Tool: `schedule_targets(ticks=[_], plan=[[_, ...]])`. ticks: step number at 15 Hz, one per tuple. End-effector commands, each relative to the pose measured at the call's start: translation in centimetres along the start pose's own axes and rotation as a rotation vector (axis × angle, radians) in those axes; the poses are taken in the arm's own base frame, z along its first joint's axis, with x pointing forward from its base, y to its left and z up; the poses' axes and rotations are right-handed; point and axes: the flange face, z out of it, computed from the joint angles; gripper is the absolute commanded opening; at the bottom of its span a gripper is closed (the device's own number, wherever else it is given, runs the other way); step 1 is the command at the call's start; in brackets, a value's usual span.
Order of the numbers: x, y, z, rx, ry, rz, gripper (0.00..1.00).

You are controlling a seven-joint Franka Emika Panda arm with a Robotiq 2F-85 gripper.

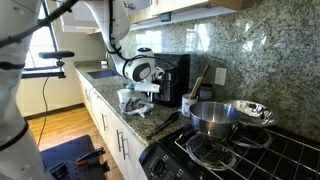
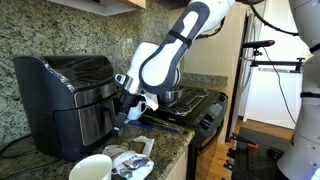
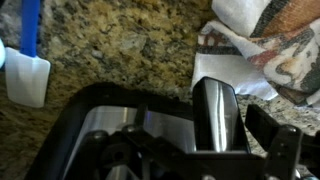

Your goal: Open and close the air fryer

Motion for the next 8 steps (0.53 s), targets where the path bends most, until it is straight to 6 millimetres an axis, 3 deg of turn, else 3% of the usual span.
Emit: schedule_targets(ticks=[1, 3, 8], plan=[[0.5, -0.2, 0.1, -0.113, 0.097, 0.05, 1.0], [0.2, 0.2, 0.1, -0.175, 0.123, 0.083, 1.0], [0.1, -1.8, 1.3, -0.235, 0.127, 0.118, 1.0]])
